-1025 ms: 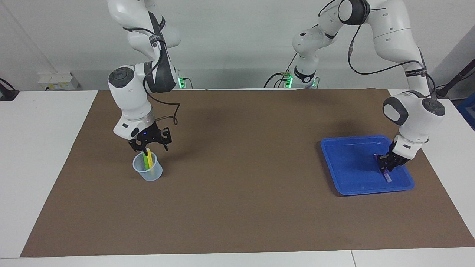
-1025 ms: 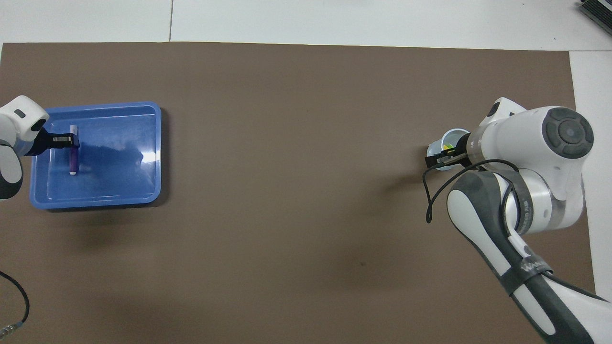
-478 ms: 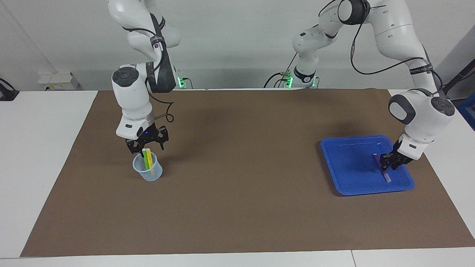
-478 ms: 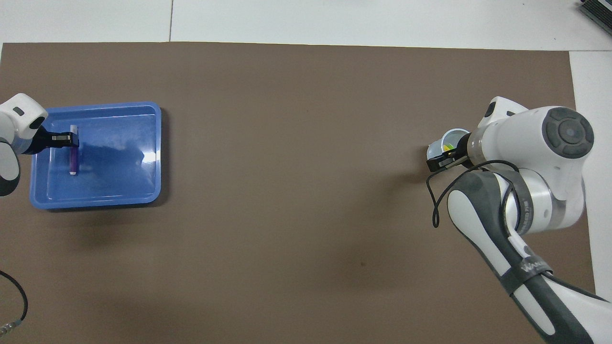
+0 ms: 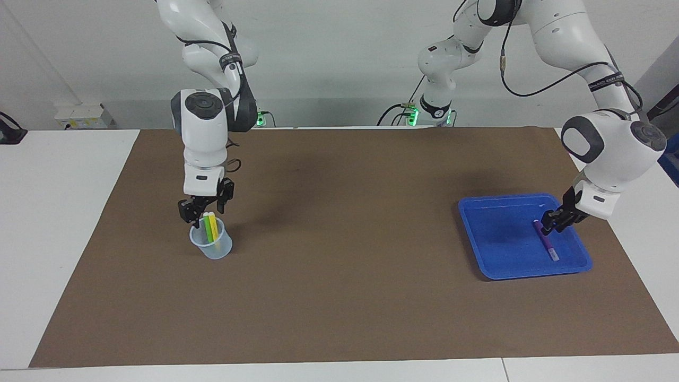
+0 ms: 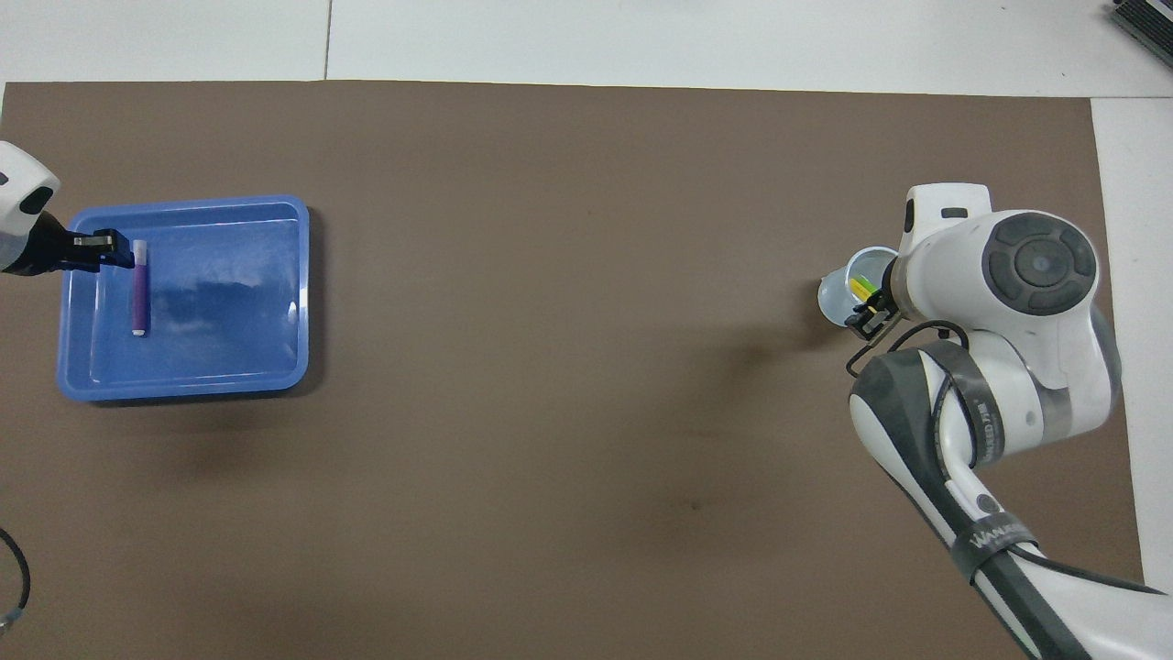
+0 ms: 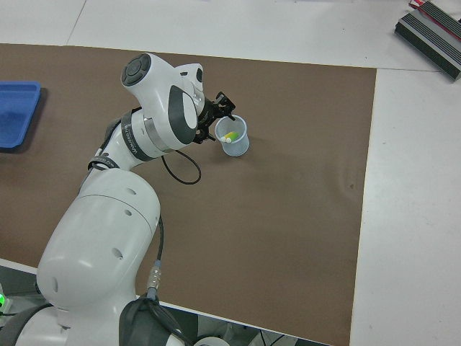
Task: Right arm passes pens to left for tray arrangement
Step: 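Raise the left gripper from the tray and move it toward the center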
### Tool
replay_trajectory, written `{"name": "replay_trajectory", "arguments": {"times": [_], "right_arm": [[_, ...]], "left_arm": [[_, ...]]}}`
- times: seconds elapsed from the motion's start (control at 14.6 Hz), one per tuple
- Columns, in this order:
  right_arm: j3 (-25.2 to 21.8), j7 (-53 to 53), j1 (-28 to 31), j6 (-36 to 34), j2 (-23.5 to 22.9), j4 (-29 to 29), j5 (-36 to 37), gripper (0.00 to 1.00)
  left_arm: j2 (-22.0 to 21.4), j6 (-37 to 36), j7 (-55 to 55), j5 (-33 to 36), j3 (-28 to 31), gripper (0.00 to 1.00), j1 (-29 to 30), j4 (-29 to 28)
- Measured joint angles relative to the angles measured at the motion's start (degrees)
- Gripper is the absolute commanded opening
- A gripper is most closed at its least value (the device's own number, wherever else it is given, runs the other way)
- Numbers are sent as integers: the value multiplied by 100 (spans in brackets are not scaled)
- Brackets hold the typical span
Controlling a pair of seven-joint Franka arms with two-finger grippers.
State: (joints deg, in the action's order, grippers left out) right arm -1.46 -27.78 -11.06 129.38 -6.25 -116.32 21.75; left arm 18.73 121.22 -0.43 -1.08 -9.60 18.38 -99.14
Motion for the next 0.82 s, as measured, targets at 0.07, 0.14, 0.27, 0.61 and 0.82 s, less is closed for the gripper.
{"name": "replay_trajectory", "arguments": {"times": [0.07, 0.14, 0.27, 0.61, 0.82], "right_arm": [[3, -13, -64, -1, 5, -17, 74, 80], [5, -64, -101, -1, 20, -58, 99, 81], [4, -205, -111, 37, 70, -206, 102, 82], [-16, -1001, 62, 294, 143, -385, 103, 82], [-30, -1661, 226, 385, 171, -380, -279, 82]], "left_arm": [[-93, -177, -284, -39, -7, 47, -86, 0], [-177, -349, -622, -68, -11, 48, -183, -1], [-275, -579, -1299, -179, -25, 50, -397, -1], [-385, -849, -3037, -484, -45, 53, -991, -5], [-478, -984, -3864, -856, -44, 52, -1203, -5]]}}
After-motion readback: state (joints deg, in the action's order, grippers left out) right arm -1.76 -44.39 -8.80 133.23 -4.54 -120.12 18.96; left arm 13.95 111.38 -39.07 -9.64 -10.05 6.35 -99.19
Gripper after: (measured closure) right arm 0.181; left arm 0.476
